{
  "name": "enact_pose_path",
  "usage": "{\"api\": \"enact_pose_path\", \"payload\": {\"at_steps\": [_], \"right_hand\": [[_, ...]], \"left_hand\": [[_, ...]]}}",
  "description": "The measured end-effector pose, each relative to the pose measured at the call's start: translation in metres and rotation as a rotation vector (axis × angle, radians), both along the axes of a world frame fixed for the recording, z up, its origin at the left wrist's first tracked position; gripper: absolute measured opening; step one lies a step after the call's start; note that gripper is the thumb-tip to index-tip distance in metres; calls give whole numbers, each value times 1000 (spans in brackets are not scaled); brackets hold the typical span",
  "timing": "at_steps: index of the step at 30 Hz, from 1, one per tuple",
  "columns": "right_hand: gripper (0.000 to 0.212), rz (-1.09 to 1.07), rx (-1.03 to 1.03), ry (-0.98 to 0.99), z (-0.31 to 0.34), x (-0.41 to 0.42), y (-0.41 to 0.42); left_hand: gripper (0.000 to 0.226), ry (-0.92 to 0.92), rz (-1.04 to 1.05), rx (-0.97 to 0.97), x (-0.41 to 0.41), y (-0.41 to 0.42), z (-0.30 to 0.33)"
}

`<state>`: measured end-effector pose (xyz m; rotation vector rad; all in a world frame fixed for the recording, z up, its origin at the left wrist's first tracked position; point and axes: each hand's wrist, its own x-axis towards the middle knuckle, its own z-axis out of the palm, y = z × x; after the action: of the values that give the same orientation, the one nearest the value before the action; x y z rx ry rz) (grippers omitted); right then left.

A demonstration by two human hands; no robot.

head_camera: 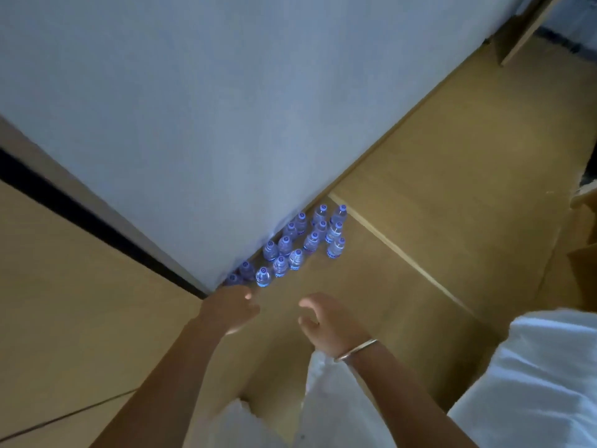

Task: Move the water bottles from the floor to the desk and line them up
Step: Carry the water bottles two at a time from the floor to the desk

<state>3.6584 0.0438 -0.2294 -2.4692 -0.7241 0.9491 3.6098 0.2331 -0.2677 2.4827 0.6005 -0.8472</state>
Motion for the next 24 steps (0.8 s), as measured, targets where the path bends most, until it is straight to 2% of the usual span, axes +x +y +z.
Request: {"api": "enact_pose_path", "payload": {"at_steps": [4,10,16,21,24], "right_hand": [[66,141,-9,-1,-42,56,-1],[48,335,-83,67,-130,118,23],[50,398,-91,84,-279,151,53],[66,244,-61,143,-415,171,78],[72,151,-24,171,-495,177,97]], "left_hand": [[37,23,345,-68,49,2,-49],[59,-78,922,-171,83,-15,-153],[73,19,1048,-128,82,-14,-294],[76,-23,1214,-85,89,19,-427],[104,-91,1269,-116,93,41,-503]]}}
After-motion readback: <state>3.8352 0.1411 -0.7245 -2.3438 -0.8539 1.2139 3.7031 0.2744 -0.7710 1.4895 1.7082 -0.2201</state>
